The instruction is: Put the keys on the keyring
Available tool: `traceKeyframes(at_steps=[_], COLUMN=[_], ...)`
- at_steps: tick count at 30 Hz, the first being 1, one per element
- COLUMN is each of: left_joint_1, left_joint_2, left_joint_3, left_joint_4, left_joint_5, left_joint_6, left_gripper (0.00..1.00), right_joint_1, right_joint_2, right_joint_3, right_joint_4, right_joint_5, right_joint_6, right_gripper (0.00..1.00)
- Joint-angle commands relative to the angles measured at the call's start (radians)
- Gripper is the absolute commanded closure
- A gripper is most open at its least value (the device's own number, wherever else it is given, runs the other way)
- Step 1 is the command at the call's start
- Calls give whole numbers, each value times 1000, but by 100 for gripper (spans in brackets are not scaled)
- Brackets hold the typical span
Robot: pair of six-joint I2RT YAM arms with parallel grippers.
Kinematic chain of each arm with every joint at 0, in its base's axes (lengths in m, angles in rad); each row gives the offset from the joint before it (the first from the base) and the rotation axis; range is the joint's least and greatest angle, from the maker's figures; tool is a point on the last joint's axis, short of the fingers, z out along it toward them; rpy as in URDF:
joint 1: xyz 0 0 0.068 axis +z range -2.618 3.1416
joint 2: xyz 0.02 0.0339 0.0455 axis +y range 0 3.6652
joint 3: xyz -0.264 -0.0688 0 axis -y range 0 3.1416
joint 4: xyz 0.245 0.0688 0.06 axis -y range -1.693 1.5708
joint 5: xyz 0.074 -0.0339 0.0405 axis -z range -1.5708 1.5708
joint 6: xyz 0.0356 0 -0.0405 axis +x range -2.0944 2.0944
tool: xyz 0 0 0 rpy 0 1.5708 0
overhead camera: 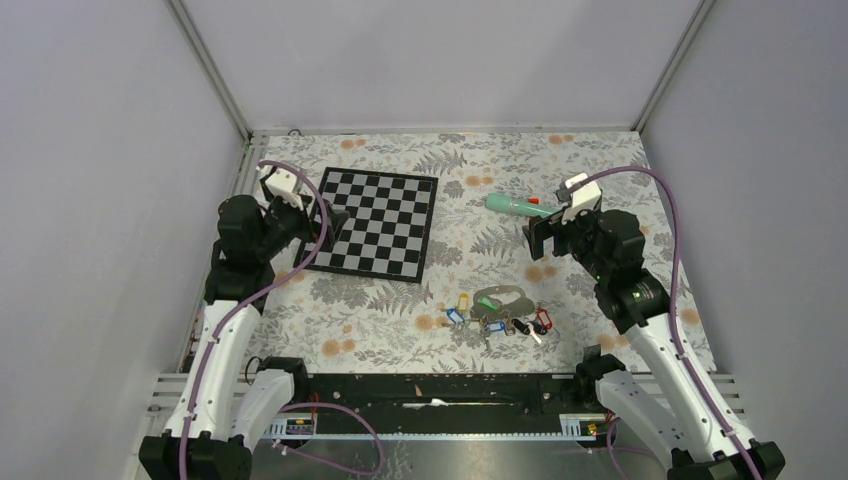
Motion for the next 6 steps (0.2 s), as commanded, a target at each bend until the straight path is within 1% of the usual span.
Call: traceKeyframes(at_steps=[1,6], left_joint_1=[7,10], left_joint_2=[-19,-17], left_joint_3=[4,2], left_joint_4=[26,25], left_joint_5=[37,46], left_joint_6=[14,14], left_gripper=[1,1], right_joint_1=[-11,-11], right_joint_2=[-17,-15], right_joint_3=[-7,-4], right_joint_4=[47,45], right_joint_5=[2,7], right_joint_6=[-10,-7], right_gripper=[1,0])
